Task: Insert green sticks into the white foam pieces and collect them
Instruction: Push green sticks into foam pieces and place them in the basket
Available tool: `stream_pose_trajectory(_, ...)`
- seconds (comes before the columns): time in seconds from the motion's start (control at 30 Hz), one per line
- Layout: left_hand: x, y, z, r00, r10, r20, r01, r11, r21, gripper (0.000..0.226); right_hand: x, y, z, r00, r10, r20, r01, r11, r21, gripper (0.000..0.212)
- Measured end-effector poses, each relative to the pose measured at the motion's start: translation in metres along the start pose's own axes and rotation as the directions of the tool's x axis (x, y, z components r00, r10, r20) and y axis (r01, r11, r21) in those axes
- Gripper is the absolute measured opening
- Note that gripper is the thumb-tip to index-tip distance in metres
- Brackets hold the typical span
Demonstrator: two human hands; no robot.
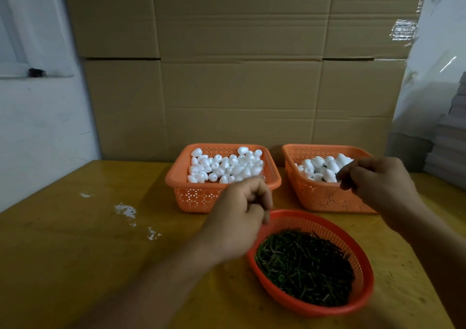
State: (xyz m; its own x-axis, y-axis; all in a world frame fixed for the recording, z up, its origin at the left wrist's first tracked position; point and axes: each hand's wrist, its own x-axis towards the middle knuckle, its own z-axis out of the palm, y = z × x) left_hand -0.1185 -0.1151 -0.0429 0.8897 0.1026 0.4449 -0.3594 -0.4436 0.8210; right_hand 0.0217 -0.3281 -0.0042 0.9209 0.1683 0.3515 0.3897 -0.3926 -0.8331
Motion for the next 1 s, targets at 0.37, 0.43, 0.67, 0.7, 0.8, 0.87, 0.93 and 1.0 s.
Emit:
stream_pose_trajectory(0.37, 0.109, -0.033, -0.058, 0.961, -0.247, -0.123, 0.276, 0.853, 0.444, 0.019, -0.074, -0.005, 0.028, 0.813, -0.241, 0.531, 0.447, 0.841, -0.303, 0.026)
stream_pose_trajectory(0.43, 0.121, -0.043, -0.062, 0.950, -0.287, -0.121, 0.303, 0.765, 0.568, 0.013, -0.077, -0.006, 0.029, 0.790, -0.273, 0.549, 0.474, 0.840, -0.265, 0.024)
stream_pose_trajectory(0.67, 0.142, -0.060, -0.062, 0.842, -0.534, 0.070, 0.273, 0.535, 0.799, 0.020, -0.081, -0.006, 0.027, 0.823, -0.315, 0.473, 0.448, 0.871, -0.200, 0.027)
stream_pose_trajectory(0.7, 0.143, -0.060, -0.060, 0.817, -0.568, 0.094, 0.249, 0.495, 0.833, 0.027, -0.081, -0.005, 0.027, 0.829, -0.318, 0.461, 0.446, 0.872, -0.200, 0.028)
stream_pose_trajectory(0.8, 0.148, -0.064, -0.056, 0.777, -0.621, 0.104, 0.191, 0.391, 0.900, 0.043, -0.079, -0.004, 0.027, 0.842, -0.323, 0.432, 0.438, 0.877, -0.197, 0.028)
stream_pose_trajectory(0.87, 0.150, -0.067, -0.054, 0.755, -0.648, 0.099, 0.179, 0.349, 0.920, 0.042, -0.079, -0.004, 0.027, 0.849, -0.327, 0.416, 0.433, 0.881, -0.191, 0.028)
stream_pose_trajectory(0.93, 0.152, -0.071, -0.053, 0.746, -0.657, 0.112, 0.168, 0.347, 0.923, 0.041, -0.080, -0.003, 0.027, 0.849, -0.335, 0.408, 0.437, 0.880, -0.186, 0.028)
stream_pose_trajectory(1.0, 0.153, -0.071, -0.052, 0.733, -0.666, 0.137, 0.161, 0.365, 0.917, 0.039, -0.079, -0.002, 0.029, 0.848, -0.335, 0.410, 0.440, 0.877, -0.193, 0.028)
